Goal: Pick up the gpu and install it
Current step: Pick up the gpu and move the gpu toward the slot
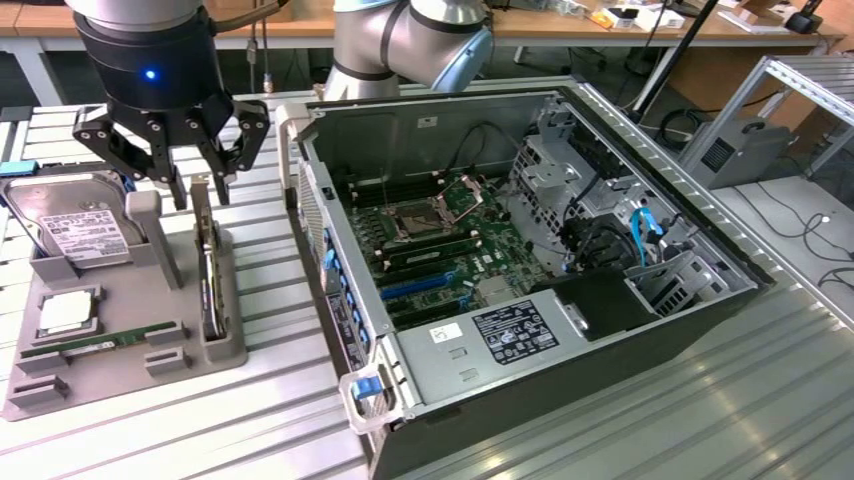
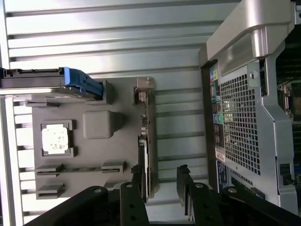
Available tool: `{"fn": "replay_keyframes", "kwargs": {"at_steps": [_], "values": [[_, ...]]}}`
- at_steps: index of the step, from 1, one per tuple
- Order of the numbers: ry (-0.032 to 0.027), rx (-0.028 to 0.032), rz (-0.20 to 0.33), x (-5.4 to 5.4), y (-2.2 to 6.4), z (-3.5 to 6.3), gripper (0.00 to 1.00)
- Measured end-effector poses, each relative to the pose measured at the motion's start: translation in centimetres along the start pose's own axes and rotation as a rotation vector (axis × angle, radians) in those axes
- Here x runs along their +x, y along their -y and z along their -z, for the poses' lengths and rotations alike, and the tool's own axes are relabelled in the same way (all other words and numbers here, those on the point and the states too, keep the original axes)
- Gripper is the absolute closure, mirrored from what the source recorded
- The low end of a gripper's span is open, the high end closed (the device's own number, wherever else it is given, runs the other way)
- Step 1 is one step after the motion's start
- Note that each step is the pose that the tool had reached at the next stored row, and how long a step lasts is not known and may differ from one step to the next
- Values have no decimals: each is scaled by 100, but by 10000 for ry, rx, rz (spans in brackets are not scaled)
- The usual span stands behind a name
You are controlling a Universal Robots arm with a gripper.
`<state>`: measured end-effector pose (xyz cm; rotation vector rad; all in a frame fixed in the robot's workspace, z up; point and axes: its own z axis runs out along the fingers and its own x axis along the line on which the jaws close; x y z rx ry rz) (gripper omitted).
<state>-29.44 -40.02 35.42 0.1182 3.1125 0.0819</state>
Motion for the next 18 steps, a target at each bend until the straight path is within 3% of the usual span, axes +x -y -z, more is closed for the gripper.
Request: {"fn": "replay_keyframes", "kwargs": {"at_steps": [18], "values": [[0,0,0,1,3,-50,58]]}}
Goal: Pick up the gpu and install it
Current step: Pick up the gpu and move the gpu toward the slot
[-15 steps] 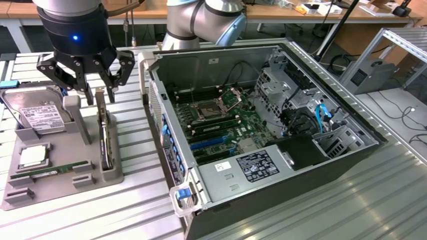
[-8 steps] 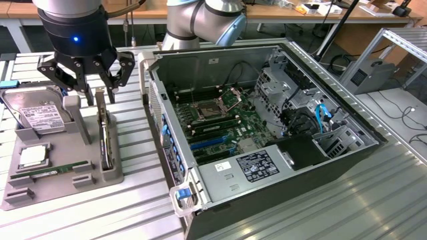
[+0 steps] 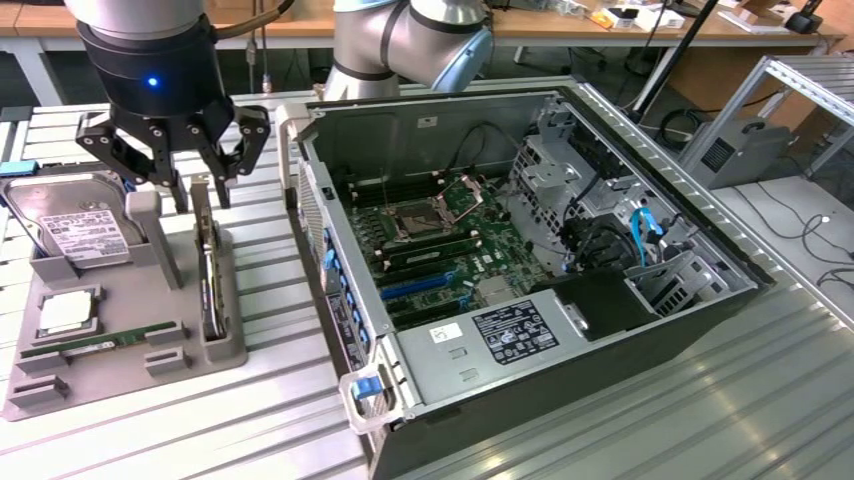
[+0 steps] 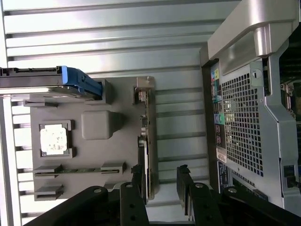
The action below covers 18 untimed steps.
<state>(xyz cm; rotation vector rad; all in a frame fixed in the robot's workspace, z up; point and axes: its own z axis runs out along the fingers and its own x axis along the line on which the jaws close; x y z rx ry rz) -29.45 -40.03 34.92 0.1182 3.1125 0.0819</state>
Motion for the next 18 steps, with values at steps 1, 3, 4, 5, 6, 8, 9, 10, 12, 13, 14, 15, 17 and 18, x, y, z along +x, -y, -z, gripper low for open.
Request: {"fn": "replay_keyframes", "kwargs": {"at_steps": [1,3,4,5,6,8,9,10,12,13,14,15,17,18], "values": [[0,0,0,0,0,-5,58],[0,0,0,0,1,-10,58],[-1,0,1,0,2,-15,58],[0,0,1,0,2,-18,58],[0,0,1,0,2,-22,58],[-1,0,1,0,2,-29,58],[-1,1,1,1,3,-33,58],[0,0,0,1,3,-40,58],[-1,1,0,1,5,-50,58],[-1,0,0,1,5,-53,58],[-1,1,0,1,6,-61,58],[0,0,0,1,7,-69,58],[0,0,0,2,8,-81,58],[0,0,0,2,9,-85,58]]}}
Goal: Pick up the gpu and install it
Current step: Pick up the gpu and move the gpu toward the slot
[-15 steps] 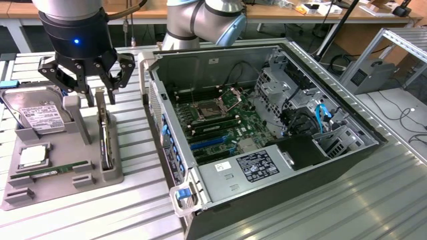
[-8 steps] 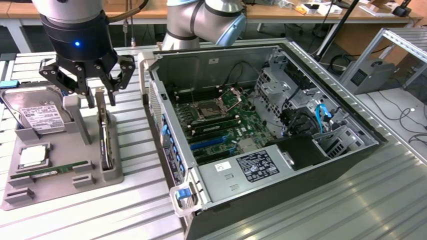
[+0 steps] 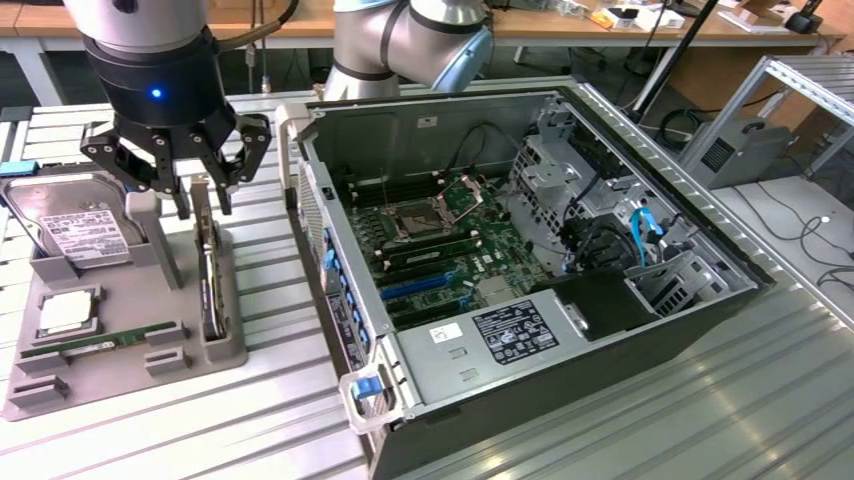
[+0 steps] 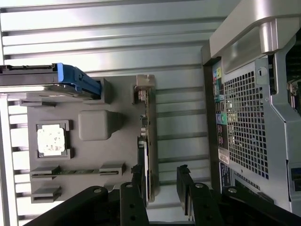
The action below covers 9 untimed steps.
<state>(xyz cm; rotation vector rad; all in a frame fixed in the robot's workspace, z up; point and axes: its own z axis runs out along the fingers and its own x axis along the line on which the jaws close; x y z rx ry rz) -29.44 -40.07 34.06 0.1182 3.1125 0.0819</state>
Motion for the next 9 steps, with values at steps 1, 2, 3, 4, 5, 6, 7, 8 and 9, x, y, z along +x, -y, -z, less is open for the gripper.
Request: {"fn": "replay_keyframes", "kwargs": {"at_steps": [1,2,3,4,5,6,7,8,9], "values": [[-1,1,0,0,1,-5,58],[0,0,0,0,1,-9,58],[-1,0,0,0,1,-12,58],[-1,0,0,1,2,-16,58],[0,1,0,1,2,-21,58],[0,0,0,1,3,-28,58],[0,0,0,1,3,-33,58],[0,1,0,1,3,-37,58],[0,0,0,1,4,-44,58]]}}
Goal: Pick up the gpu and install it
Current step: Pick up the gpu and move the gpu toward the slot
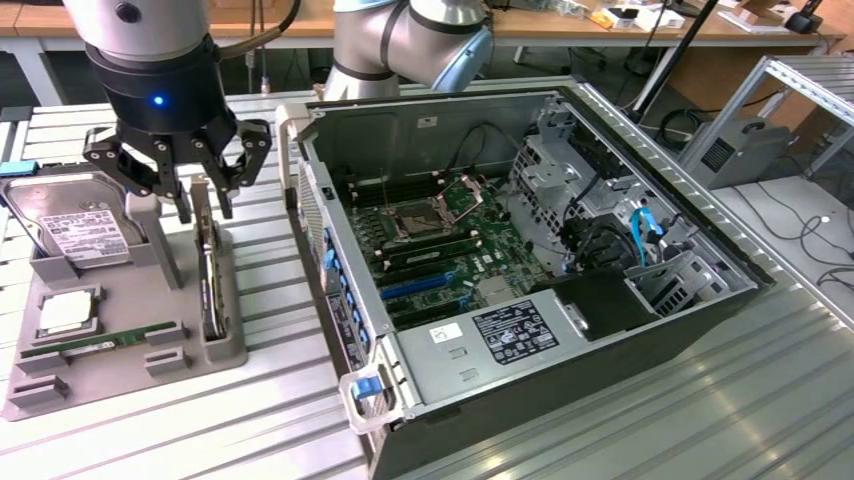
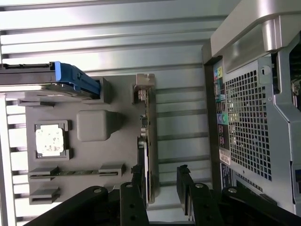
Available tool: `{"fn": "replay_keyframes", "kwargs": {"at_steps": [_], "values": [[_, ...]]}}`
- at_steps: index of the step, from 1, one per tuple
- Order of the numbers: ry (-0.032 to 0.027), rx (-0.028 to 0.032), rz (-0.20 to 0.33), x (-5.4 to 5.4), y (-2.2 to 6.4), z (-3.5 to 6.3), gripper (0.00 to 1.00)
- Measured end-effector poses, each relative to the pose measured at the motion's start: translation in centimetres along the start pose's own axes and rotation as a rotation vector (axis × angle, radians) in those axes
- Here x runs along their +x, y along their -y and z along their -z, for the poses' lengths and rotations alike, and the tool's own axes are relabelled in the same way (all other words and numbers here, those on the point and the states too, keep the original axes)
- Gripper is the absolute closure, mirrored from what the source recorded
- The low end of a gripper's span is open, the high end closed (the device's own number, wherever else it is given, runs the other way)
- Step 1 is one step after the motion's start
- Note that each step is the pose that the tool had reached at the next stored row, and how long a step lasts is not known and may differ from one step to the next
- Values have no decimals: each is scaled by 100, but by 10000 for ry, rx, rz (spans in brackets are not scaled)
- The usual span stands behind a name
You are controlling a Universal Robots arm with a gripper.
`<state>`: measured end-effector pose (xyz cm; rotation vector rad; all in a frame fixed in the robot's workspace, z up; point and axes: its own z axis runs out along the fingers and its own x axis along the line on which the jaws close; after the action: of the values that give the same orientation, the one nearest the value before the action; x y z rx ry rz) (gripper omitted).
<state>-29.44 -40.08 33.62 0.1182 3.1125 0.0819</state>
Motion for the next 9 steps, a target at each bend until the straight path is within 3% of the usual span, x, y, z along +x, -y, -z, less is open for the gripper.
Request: {"fn": "replay_keyframes", "kwargs": {"at_steps": [9], "values": [[0,0,0,1,3,-40,58]]}}
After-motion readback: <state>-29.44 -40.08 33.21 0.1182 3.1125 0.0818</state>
